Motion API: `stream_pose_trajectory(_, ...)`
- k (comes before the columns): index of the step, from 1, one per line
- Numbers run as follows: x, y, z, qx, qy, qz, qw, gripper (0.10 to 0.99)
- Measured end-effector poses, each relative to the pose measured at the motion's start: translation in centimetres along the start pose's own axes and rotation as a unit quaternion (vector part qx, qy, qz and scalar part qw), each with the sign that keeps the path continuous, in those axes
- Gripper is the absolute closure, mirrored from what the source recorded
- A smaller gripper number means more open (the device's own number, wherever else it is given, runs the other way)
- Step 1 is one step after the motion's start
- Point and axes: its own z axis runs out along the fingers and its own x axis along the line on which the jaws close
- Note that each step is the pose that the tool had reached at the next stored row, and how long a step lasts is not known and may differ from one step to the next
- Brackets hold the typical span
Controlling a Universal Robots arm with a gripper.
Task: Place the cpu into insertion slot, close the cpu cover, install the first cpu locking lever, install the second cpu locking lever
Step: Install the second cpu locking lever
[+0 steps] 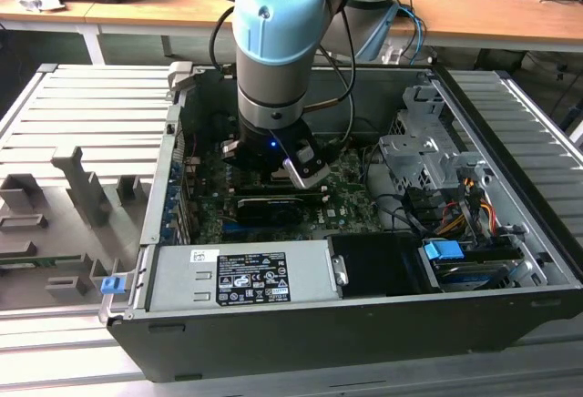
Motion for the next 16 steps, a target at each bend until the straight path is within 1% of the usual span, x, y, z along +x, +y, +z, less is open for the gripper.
stream_pose_trajectory(11,0.02,-0.27,-0.04,-0.0010,0.0000,0.000,1.0000,0.980)
stream_pose_trajectory(12,0.03,-0.35,-0.06,-0.0039,-0.0002,0.000,1.0000,0.980)
stream_pose_trajectory(14,0.31,-0.54,-0.12,-0.0104,-0.0009,0.000,0.9999,0.980)
stream_pose_trajectory(16,0.52,-0.76,-0.17,-0.0134,-0.0013,0.000,0.9999,0.980)
